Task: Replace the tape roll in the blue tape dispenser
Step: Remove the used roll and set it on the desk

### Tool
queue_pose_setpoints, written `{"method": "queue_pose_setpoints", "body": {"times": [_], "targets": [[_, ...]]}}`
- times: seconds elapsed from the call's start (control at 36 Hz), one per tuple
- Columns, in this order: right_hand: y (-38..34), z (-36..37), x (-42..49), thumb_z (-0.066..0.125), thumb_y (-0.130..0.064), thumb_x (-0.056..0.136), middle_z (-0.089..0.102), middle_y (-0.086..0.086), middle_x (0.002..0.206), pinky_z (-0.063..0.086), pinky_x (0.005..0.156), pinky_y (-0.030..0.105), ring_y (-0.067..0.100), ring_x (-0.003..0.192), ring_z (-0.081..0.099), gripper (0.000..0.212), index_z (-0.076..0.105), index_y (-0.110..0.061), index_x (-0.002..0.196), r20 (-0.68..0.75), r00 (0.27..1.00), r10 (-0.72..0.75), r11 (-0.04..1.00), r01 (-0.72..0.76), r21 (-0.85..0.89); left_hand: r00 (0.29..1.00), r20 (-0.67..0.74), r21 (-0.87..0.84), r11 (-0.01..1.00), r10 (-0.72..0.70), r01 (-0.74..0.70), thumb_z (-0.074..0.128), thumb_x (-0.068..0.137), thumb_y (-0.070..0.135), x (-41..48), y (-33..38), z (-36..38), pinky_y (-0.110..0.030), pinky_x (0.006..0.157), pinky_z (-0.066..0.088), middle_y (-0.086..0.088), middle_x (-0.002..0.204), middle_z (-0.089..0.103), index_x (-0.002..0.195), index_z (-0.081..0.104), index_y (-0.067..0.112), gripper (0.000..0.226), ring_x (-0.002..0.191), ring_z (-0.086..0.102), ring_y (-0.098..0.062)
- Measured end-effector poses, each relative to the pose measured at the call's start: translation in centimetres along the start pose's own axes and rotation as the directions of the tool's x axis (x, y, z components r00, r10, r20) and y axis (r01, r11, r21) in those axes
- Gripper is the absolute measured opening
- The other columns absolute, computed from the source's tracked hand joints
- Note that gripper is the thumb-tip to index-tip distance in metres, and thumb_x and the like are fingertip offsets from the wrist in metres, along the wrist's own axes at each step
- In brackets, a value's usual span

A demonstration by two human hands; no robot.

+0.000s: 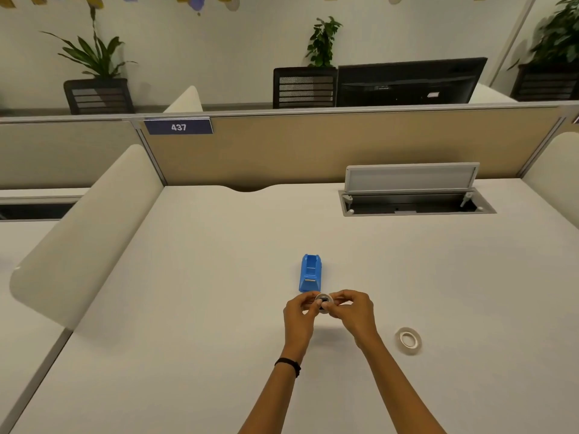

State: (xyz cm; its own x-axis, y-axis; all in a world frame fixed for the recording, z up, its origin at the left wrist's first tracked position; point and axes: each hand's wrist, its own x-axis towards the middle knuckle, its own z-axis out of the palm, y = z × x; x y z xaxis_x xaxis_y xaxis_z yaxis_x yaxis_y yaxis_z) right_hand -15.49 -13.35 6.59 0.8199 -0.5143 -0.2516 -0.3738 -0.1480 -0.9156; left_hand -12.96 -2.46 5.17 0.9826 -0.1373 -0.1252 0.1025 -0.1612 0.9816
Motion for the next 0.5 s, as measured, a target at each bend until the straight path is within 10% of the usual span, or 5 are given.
{"method": "queue_pose_setpoints", "body": {"times": [0.17,0.5], "targets": [[0.04,0.11,-0.03,0.08,-0.017,0.068,0.067,0.007,0.077,0.05,0.058,0.015,0.02,0.067,0.064,0.023,0.07,-0.007,0.085,-0.029,0.999,-0.017,1.0,0.017,-0.001,1.0,-0.011,0.015,1.0,0.01,-0.01,0.06,0.088,0.013,-0.03,0.02,0.04,-0.021,0.079,0.052,-0.012,0.1,0.07,0.101,0.068,0.008,0.016,0.089,0.064,-0.018],[0.13,0.19,0.11,0.078,-0.012,0.07,0.069,0.01,0.076,0.059,0.07,0.033,0.023,0.07,0.066,0.014,0.071,-0.006,0.08,-0.066,0.995,-0.074,0.996,0.071,-0.054,0.996,-0.089,-0.002,1.0,-0.001,0.001,0.065,0.084,0.013,-0.27,0.1,0.53,-0.023,0.078,0.053,-0.01,0.096,0.07,0.096,0.068,0.006,0.014,0.087,0.064,-0.02]]}}
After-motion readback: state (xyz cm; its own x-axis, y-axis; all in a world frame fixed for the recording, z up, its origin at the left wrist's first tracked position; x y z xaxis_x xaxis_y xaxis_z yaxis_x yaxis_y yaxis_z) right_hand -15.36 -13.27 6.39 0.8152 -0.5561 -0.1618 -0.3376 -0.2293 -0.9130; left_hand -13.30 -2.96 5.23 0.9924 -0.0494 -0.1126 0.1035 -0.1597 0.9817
